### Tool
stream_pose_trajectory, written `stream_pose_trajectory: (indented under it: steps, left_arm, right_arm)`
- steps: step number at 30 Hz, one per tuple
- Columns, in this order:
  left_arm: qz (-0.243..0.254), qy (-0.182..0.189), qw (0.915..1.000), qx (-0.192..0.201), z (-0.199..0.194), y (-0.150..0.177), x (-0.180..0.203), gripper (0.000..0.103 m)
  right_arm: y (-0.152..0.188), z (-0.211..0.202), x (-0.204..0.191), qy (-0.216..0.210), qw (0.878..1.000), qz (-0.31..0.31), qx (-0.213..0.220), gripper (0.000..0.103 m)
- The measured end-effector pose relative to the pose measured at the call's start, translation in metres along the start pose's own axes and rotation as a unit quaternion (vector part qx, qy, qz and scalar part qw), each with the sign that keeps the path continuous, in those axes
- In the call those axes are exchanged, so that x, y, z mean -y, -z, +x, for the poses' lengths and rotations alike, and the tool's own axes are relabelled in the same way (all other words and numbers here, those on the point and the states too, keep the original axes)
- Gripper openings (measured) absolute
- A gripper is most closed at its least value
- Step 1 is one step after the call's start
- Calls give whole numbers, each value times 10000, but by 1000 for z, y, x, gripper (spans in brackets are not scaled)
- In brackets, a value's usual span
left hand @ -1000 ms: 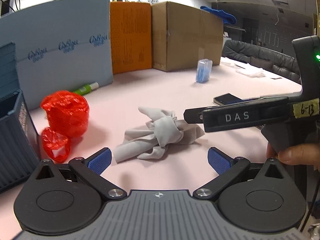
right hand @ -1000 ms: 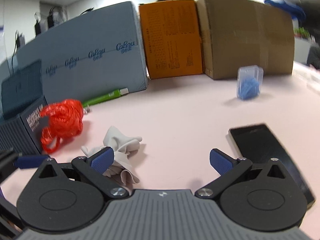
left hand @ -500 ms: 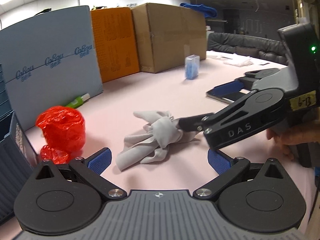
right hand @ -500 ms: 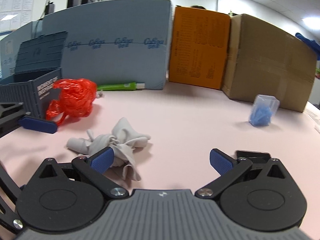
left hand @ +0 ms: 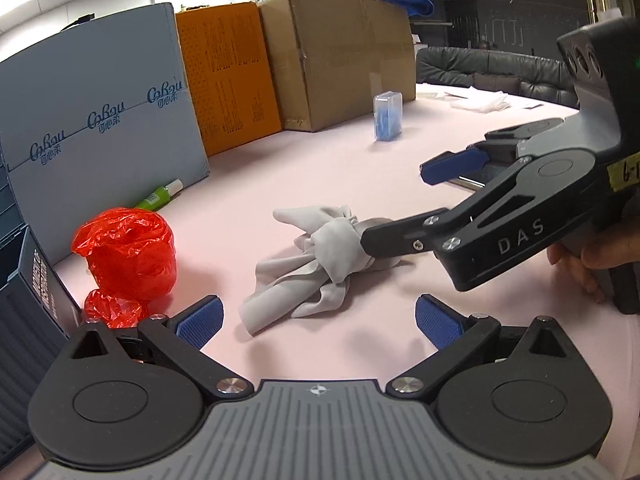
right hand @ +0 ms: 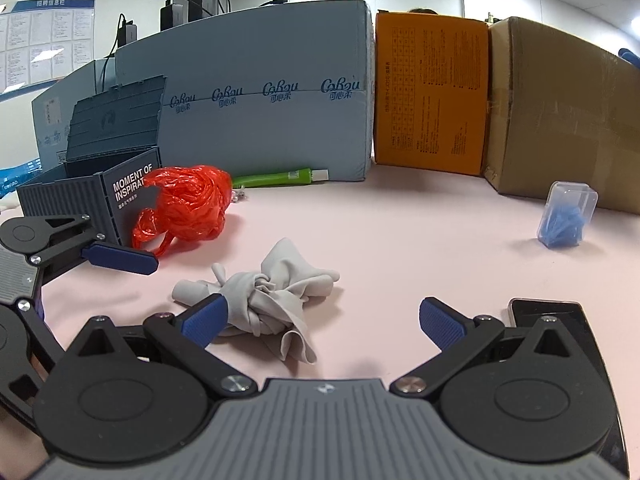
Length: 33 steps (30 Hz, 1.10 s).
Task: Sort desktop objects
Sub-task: 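Lift the open right gripper off the grey cloth and move it aside, then close the left gripper on the grey cloth while the right gripper grips it too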
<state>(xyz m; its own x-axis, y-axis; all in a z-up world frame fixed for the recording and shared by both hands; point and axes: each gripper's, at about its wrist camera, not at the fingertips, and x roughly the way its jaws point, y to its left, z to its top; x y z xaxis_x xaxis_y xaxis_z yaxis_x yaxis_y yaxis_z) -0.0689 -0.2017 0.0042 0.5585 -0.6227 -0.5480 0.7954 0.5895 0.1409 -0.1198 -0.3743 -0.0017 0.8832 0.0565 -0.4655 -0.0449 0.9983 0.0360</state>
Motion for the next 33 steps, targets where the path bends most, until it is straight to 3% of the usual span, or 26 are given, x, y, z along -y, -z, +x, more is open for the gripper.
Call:
stream_pose_trajectory:
  steps: [10,19,29,30,31,32,33]
  left_arm:
    - [-359,52,9993,-50,8,-4,-12,103]
    - [-286,28,9995,-143,21,-9,-10,103]
    - [-92,-55,9993,-351,36,-14,-2,103]
    - [-77,-84,9994,-341,37,-14,-1,103]
    - [-77,-138,9993,-325,38,-15,0,102]
    - [-83,-181,9994,-300,39,-16,0,98]
    - [-87,-179,9994,-276,39,-16,0,83]
  right_arm:
    - [-3,10,-2,-28,9999,-53,-96,103]
    - [-7,20,-2,-99,9999,-87,-79,103]
    - [-8,32,-1,-139,9991,-23,-408,103]
    - [-8,32,-1,-134,9991,-9,-399,100]
    - [-7,32,-1,-182,9991,-6,-384,88]
    - [-7,31,-1,-244,9990,-5,-370,64]
    - [-6,31,-1,-305,9989,-4,-355,55]
